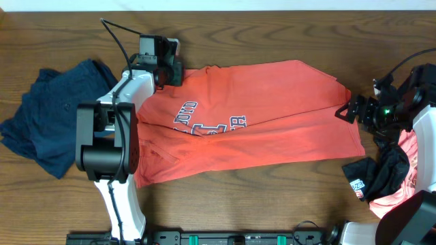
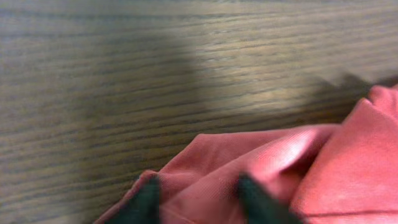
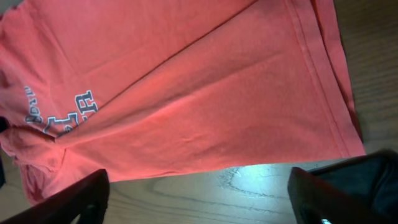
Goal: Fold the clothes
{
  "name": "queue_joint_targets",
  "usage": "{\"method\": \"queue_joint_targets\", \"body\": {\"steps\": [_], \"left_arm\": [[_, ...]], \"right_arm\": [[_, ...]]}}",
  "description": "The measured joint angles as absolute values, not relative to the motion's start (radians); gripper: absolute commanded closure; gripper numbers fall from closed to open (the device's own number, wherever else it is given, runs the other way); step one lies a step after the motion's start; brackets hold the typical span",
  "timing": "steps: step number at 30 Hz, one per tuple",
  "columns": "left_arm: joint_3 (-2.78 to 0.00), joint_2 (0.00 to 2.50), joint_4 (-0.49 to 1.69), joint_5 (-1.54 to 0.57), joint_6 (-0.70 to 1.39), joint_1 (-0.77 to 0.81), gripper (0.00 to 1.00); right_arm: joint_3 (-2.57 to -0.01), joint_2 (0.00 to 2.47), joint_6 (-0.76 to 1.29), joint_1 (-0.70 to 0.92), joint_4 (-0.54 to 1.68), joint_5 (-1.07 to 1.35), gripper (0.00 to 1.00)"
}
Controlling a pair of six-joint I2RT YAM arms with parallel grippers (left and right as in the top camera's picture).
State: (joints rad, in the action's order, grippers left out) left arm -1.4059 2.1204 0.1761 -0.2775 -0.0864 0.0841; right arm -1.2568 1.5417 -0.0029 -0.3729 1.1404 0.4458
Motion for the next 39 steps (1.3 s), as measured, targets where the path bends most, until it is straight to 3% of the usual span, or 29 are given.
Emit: {"method": "queue_joint_targets", "body": {"steps": [3,9,17,24,27,32,39], "left_arm": [[-1.406,2.120,0.176,-0.278,-0.082,0.084,0.94],[-1.407,2.106,0.225,-0.278,-0.044,0.082,0.94],[-1.408,1.885,0.344,-0.278,0.107,0.066,0.94],[-1.422,1.795,0.516,-0.279,0.172,0.067,0.94],[-1.421,1.805,0.582,-0.278,0.184,0.067,0.94],[-1.421,1.806,0.655,-0.278,0.187,0.067,0.94],[-1.410,1.806,0.668,-0.278,0.187,0.067,0.94]], "right_arm": [[-1.257,1.542,-0.012,-0.373,1.139,0.450,0.42],[-1.257,1.542,-0.011,-0.373,1.140,0.424,0.49],[-1.256,1.542,0.001,-0.320,1.058,0.248,0.44],[-1.257,1.579,0.018,-0.197,0.789,0.160,0.35],[-1.259,1.636,0.023,-0.150,0.636,0.137,0.27],[-1.263,1.777,0.028,-0.100,0.399,0.118,0.26],[-1.427,2.023,0.046,-0.099,0.389,0.112,0.16]]}}
